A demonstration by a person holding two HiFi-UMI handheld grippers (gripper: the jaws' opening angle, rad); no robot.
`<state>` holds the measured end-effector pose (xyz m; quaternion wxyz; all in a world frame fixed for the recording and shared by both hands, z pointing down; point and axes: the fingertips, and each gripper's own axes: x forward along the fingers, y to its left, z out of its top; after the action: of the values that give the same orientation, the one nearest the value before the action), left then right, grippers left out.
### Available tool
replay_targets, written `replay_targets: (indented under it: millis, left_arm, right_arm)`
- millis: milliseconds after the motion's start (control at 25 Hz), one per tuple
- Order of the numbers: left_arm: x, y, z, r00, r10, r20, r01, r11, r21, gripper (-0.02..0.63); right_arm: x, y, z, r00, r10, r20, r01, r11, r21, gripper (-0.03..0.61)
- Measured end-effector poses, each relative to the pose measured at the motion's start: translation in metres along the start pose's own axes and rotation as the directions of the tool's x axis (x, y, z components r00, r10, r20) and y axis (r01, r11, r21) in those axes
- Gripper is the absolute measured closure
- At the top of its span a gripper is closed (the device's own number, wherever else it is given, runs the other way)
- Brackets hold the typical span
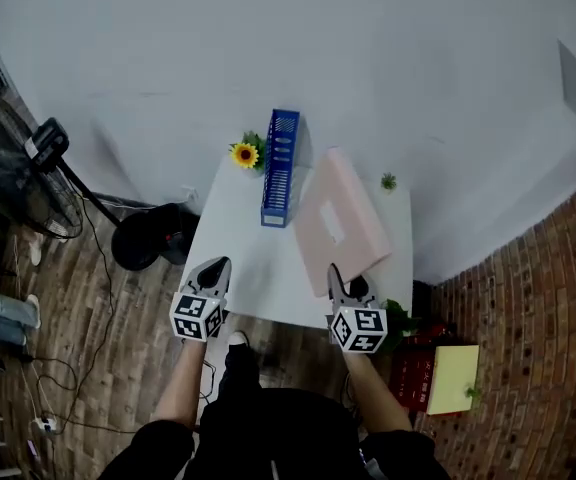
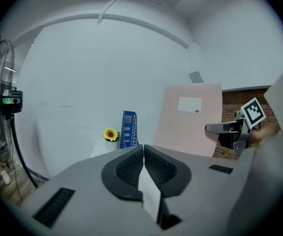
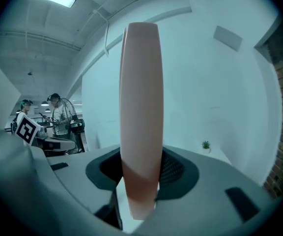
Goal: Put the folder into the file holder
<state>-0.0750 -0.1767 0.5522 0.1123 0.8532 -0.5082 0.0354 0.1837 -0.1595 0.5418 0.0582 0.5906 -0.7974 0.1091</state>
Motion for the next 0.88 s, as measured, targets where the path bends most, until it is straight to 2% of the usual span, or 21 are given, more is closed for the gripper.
replay_targets:
  millis: [200,480,880]
  left_arm:
    - [0.042,0.039,0.015,0.998,-0.068,-0.017,0.068,0.998,0.003,0.588]
    - [0.084,0.083,0.023,0.99,-0.137,-0.032,0.137,0.991,-0.002,0.588]
    - [0.11,0.13,0.03,0.982,-0.186,-0.041,0.186,0.982,0.009,0.588]
  right_arm:
    - [0.04,0.013,0.017,0.998,-0.061,0.003,0.061,0.998,0.0,0.405]
    - [0.095,0.037,0.035,0.995,-0.101,0.01,0.101,0.995,-0.011,0.405]
    - [0.156,0.051,0.054,0.986,-0.163,0.04,0.162,0.987,0.006,0.405]
